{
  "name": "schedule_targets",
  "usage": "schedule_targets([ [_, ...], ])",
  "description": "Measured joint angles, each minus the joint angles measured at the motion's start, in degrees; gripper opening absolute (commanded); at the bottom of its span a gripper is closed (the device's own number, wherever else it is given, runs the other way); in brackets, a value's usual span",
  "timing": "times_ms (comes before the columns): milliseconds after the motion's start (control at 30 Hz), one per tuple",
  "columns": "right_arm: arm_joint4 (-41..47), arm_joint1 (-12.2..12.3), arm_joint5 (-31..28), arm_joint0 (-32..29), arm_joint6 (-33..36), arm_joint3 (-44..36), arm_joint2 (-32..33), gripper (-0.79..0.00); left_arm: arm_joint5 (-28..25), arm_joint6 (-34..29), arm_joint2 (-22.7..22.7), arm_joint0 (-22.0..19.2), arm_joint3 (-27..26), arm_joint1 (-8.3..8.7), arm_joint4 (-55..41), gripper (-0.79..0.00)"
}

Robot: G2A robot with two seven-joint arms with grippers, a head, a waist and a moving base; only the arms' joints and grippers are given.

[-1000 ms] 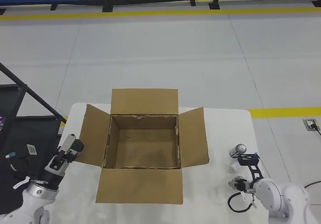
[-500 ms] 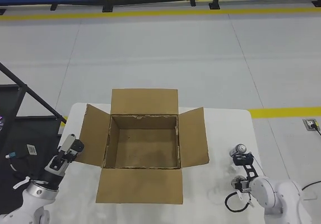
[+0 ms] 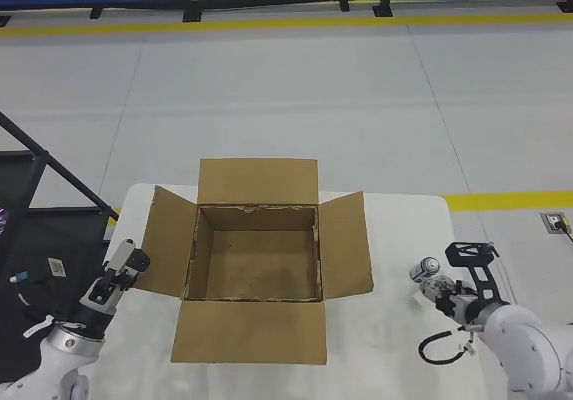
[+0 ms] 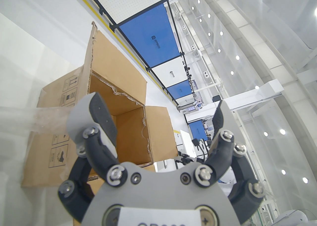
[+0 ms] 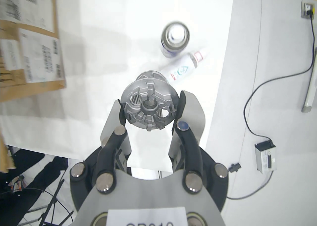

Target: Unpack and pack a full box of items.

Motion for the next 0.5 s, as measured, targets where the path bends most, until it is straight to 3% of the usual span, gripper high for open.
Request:
schedule_targets([
  [200, 2.98, -0.46, 5.34, 5.03, -1.21, -6.73, -7.19, -0.785, 0.00, 0.00, 0.00, 0.00, 0.00, 0.00, 0.00, 0.000],
  [500, 1.72, -1.98, 11.91, 16.33, -3.39, -3.62, -25.07, -0.785, 0.00, 0.00, 0.00, 0.00, 0.00, 0.00, 0.00, 0.000],
])
